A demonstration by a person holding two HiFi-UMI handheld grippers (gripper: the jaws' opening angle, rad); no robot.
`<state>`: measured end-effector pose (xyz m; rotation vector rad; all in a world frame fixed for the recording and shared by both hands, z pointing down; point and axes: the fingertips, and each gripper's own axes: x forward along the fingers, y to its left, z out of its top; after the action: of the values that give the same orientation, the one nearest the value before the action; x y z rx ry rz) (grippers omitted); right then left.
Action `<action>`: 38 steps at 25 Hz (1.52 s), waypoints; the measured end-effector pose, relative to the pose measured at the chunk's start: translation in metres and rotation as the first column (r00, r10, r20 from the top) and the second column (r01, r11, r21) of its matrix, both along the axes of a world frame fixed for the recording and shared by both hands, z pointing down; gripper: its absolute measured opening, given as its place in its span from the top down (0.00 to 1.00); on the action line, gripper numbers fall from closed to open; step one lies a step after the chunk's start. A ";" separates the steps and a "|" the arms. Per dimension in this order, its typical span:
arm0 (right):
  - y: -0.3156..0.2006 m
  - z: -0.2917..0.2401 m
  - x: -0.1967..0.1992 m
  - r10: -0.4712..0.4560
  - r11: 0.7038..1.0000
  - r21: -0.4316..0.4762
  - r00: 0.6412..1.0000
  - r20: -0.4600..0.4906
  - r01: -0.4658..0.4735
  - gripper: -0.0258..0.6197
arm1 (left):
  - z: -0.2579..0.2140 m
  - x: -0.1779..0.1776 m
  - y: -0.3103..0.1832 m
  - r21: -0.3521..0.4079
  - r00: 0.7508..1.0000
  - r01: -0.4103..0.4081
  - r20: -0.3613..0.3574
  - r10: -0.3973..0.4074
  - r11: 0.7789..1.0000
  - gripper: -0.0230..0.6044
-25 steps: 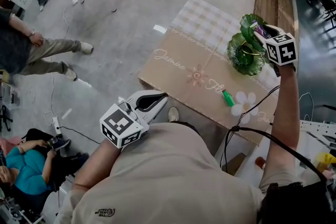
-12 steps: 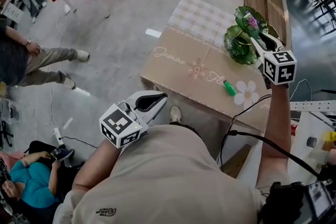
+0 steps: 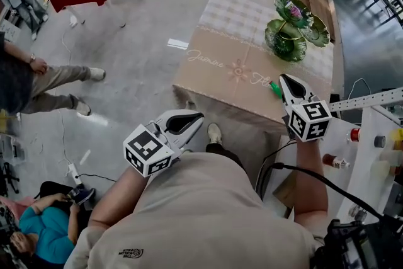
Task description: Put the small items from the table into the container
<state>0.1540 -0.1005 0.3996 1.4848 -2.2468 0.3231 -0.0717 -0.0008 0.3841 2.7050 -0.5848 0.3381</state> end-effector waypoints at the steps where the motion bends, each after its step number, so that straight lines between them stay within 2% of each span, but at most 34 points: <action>1: 0.012 0.003 -0.007 0.006 1.000 -0.002 1.000 0.021 -0.006 0.93 | 0.001 -0.002 0.005 0.000 1.000 -0.008 -0.001 0.008 1.000 0.95; 7: 0.084 0.013 -0.050 0.027 1.000 -0.001 0.997 0.077 -0.027 0.93 | 0.005 -0.012 0.037 0.001 0.997 -0.071 -0.001 0.071 0.997 0.95; 14: 0.157 0.025 -0.102 -0.023 1.000 0.002 0.996 0.087 0.023 0.94 | 0.009 -0.015 0.074 0.009 0.991 -0.135 -0.014 0.135 0.991 0.95; 19: 0.191 0.031 -0.122 -0.032 0.999 -0.002 0.996 0.084 0.033 0.93 | 0.011 -0.018 0.094 0.017 0.987 -0.161 -0.020 0.161 0.987 0.95; 28: 0.215 0.034 -0.115 -0.011 1.000 -0.007 0.999 0.049 0.012 0.93 | 0.017 -0.011 0.108 0.023 0.978 -0.209 -0.001 0.209 0.978 0.95; 34: 0.204 0.038 -0.100 -0.012 1.000 -0.014 0.999 0.036 0.013 0.93 | 0.018 -0.001 0.099 0.022 0.978 -0.207 0.010 0.207 0.978 0.95; 38: 0.187 0.045 -0.086 -0.018 1.000 -0.013 1.000 0.017 0.018 0.93 | 0.018 0.005 0.087 -0.004 0.981 -0.196 -0.012 0.196 0.981 0.95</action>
<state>0.0677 0.0866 0.4446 1.4599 -2.2654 0.3457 -0.0665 0.0858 0.4023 2.7636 -0.3134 0.3727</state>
